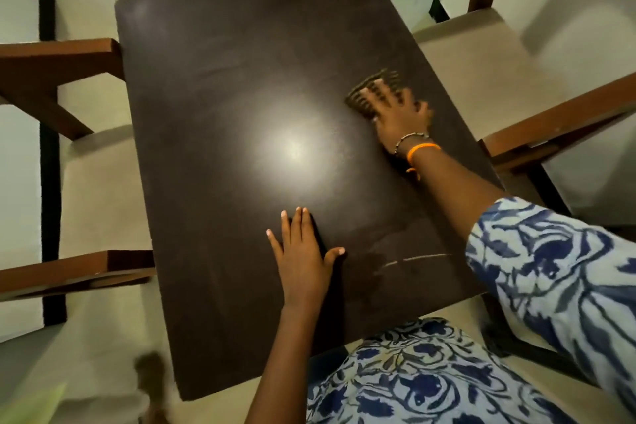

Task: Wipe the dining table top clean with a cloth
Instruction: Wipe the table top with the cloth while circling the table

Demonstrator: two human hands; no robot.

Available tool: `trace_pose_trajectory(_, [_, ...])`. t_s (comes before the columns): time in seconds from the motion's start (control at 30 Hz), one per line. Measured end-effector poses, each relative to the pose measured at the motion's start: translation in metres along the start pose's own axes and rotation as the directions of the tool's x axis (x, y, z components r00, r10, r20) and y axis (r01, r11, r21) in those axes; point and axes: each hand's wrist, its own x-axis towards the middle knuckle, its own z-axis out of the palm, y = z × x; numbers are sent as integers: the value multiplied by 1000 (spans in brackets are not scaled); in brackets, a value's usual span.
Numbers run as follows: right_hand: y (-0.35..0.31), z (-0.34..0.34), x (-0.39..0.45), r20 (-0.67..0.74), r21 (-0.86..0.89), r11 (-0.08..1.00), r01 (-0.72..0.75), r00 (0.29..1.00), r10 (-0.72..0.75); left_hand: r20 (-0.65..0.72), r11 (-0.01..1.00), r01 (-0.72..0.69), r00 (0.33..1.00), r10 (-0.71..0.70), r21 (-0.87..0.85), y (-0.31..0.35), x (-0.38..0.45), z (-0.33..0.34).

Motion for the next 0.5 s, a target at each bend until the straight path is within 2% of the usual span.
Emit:
trace_pose_trajectory(0.1, [51, -11, 4, -21, 26, 978, -209, 978, 210, 24, 997, 46, 999, -45, -60, 6, 1, 6])
trace_pose_trajectory(0.27, [28, -4, -20, -7, 64, 962, -267, 963, 268, 37, 996, 72, 997, -70, -59, 4, 2, 10])
trace_pose_trajectory(0.33, [-3, 5, -43, 16, 48, 984, -174, 985, 173, 53, 994, 69, 996, -65, -81, 4, 3, 9])
trace_pose_trajectory(0.4, [-40, 16, -72, 54, 22, 1000, -3, 999, 1, 57, 989, 75, 996, -68, -131, 2, 5, 6])
trace_pose_trajectory(0.47, [-74, 29, -105, 128, 36, 978, 204, 970, -207, 37, 980, 92, 996, -86, -175, -1, 6, 0])
trace_pose_trajectory(0.5, [-85, 36, -119, 172, 49, 949, 311, 934, -314, 17, 976, 96, 995, -94, -194, -3, 6, -3])
